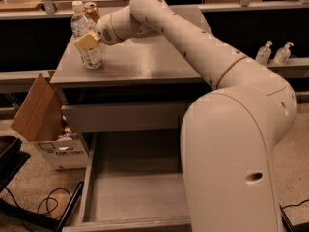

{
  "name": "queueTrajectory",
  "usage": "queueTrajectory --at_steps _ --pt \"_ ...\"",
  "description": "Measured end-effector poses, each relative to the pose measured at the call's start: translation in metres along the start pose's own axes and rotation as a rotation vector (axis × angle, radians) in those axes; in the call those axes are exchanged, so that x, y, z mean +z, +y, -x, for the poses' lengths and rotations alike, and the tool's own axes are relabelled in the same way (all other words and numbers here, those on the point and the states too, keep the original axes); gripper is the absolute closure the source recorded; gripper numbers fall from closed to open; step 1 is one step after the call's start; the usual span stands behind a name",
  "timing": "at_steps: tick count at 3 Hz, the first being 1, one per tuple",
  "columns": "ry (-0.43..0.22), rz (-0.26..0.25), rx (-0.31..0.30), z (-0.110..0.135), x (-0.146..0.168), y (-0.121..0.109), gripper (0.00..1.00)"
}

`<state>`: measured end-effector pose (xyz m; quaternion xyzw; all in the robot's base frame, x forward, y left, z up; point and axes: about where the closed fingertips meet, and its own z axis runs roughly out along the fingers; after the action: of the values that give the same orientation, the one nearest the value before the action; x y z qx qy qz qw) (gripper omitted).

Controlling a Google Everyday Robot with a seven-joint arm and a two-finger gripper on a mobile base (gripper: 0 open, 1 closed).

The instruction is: Pick blue plastic bottle from middle drawer and place on counter

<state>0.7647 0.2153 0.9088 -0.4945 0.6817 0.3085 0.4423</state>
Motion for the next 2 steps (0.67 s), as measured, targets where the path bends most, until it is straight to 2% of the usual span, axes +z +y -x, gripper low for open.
queueTrajectory --at_steps 2 --pt "0.001 0.004 0.0 -0.0003 0.0022 0.0013 0.37"
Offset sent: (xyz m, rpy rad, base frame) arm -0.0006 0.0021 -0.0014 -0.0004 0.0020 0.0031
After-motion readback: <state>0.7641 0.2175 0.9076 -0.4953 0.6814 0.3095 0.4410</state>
